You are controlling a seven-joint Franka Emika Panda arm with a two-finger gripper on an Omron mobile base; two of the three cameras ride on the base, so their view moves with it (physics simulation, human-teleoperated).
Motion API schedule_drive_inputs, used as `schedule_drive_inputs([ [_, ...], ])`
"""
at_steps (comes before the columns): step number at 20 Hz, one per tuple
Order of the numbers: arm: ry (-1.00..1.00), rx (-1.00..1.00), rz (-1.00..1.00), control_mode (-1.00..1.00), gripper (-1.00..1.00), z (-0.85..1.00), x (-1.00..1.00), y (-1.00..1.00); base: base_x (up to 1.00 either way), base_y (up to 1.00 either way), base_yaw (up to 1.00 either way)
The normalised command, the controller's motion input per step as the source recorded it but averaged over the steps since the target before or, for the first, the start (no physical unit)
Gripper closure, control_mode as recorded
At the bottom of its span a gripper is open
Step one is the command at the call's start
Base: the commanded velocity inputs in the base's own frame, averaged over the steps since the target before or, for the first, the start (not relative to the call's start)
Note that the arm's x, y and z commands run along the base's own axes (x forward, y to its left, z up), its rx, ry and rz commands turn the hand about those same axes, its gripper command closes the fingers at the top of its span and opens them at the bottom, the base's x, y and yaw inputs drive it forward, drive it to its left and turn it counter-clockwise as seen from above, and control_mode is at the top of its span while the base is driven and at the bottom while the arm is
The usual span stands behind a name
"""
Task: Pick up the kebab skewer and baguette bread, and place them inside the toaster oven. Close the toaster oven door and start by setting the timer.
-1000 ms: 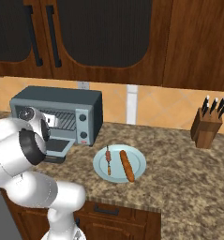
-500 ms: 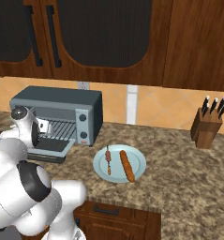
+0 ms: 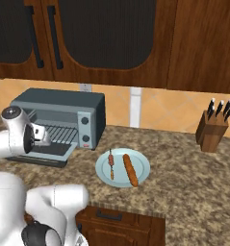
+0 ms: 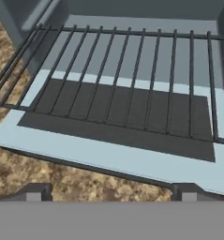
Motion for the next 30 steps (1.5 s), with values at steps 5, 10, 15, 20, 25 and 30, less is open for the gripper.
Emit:
schedule_drive_inputs([
  [5, 0.07, 0.01, -0.04, -1.00, -1.00, 0.71, -0.35, -1.00, 0.00, 0.00, 0.00],
  [10, 0.14, 0.00, -0.01, -1.00, -1.00, 0.08, -0.01, -1.00, 0.00, 0.00, 0.00],
  [15, 0.11, -0.04, -0.04, -1.00, -1.00, 0.00, 0.02, -1.00, 0.00, 0.00, 0.00],
  [20, 0.14, -0.05, -0.07, -1.00, -1.00, -0.01, 0.32, -0.96, 0.00, 0.00, 0.00],
  [25, 0.13, -0.09, -0.04, -1.00, -1.00, -0.08, 0.29, -1.00, 0.00, 0.00, 0.00],
  [30, 0.19, -0.24, 0.03, -1.00, -1.00, -0.22, 0.40, -0.59, 0.00, 0.00, 0.00],
])
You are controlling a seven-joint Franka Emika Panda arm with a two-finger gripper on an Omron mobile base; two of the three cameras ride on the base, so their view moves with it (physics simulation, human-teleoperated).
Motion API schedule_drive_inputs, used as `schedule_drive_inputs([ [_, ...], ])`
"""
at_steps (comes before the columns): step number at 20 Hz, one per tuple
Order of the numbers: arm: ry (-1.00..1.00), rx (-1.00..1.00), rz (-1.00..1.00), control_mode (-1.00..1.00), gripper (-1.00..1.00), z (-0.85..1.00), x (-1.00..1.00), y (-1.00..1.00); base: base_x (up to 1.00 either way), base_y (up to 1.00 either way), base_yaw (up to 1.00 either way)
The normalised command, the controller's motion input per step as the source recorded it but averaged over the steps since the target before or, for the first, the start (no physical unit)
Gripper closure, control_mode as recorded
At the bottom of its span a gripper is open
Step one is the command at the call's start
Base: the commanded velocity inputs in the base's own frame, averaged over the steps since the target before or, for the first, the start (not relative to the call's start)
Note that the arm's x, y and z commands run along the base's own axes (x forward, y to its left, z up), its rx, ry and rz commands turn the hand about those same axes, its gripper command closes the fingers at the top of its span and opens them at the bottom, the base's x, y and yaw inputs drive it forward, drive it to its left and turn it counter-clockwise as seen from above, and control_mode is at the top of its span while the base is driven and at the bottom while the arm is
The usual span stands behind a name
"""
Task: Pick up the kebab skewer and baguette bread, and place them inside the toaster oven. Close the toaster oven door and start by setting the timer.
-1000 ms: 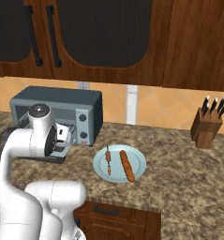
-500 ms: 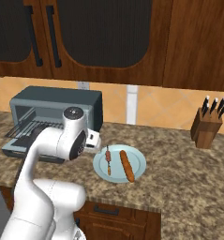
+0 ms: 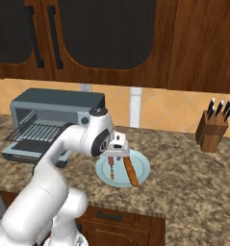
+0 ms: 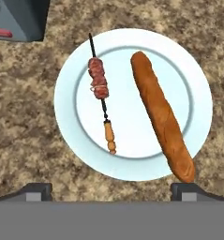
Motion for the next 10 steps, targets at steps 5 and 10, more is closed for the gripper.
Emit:
schedule_drive_inputs([
  [5, 0.12, -0.16, 0.05, -1.00, -1.00, -0.48, 0.43, -0.58, 0.00, 0.00, 0.00],
  [10, 0.03, 0.00, 0.01, -1.00, -1.00, -0.52, 0.46, -0.28, 0.00, 0.00, 0.00],
])
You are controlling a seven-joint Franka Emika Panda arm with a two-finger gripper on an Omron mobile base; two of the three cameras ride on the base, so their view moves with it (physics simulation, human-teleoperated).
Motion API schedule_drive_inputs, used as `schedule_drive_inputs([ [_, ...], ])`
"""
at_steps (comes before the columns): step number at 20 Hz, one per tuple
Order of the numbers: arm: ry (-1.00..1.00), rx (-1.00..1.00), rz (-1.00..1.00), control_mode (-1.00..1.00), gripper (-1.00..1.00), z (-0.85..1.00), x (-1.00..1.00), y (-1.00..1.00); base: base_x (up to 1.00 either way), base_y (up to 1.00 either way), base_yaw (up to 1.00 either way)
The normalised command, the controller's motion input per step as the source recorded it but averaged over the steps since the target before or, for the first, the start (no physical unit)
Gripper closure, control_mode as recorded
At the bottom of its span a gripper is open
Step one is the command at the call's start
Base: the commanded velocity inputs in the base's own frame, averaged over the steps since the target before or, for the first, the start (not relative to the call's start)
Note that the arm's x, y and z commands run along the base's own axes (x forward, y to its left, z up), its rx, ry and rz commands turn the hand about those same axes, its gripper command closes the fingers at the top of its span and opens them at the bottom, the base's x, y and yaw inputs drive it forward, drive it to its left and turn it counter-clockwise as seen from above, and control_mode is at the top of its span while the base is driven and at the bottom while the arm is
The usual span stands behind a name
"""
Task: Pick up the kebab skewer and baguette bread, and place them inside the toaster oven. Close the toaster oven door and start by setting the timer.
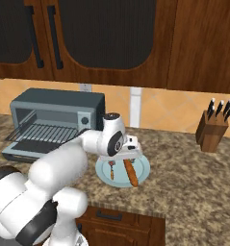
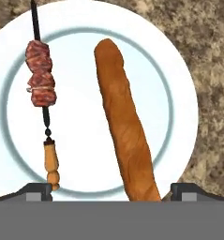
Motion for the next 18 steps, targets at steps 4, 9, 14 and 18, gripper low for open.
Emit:
schedule_drive_inputs([
  [4, 0.01, 0.01, 0.00, -1.00, -1.00, -0.46, 0.45, -0.02, 0.00, 0.00, 0.00],
  [9, 0.01, 0.00, 0.02, -1.00, -1.00, -0.43, 0.40, -0.17, 0.00, 0.00, 0.00],
  [14, 0.02, 0.00, 0.05, -1.00, -1.00, -0.35, 0.25, -0.30, 0.00, 0.00, 0.00],
  [18, 0.00, 0.00, 0.06, -1.00, 1.00, -0.33, 0.00, 0.00, 0.00, 0.00, 0.00],
])
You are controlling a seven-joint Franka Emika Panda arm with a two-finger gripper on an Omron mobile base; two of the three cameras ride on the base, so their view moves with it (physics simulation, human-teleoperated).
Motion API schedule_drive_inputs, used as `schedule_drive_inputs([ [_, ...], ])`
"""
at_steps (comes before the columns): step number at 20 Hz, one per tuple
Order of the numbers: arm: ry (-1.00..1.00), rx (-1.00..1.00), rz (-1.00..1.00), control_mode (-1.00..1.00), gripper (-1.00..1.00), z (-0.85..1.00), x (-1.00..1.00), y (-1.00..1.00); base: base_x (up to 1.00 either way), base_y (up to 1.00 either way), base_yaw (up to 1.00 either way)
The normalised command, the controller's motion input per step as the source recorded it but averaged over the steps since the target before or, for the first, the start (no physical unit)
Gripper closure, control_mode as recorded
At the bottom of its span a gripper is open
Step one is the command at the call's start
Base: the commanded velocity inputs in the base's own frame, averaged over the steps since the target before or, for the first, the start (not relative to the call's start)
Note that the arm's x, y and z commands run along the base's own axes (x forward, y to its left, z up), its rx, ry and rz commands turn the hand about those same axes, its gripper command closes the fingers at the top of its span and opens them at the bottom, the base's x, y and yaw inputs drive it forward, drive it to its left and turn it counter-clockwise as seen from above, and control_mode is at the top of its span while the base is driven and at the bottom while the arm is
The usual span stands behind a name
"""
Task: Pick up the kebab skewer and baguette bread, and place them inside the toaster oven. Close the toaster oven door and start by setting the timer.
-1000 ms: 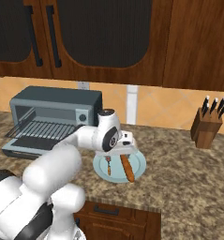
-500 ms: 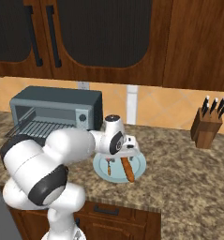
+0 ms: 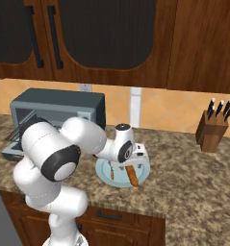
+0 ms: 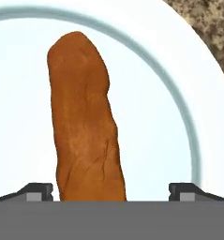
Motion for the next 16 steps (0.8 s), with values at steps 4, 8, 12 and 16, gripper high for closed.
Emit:
schedule_drive_inputs([
  [4, 0.00, 0.00, 0.14, -1.00, 1.00, -0.10, 0.00, 0.01, 0.00, 0.00, 0.00],
  [8, -0.01, -0.05, 0.45, -1.00, 1.00, 0.53, -0.27, 0.12, 0.00, 0.00, 0.00],
  [12, 0.00, -0.14, 0.51, -1.00, 1.00, 1.00, -0.50, 0.76, 0.00, 0.00, 0.00],
  [16, 0.01, -0.16, 0.45, -1.00, 1.00, 0.94, -0.39, 1.00, 0.00, 0.00, 0.00],
])
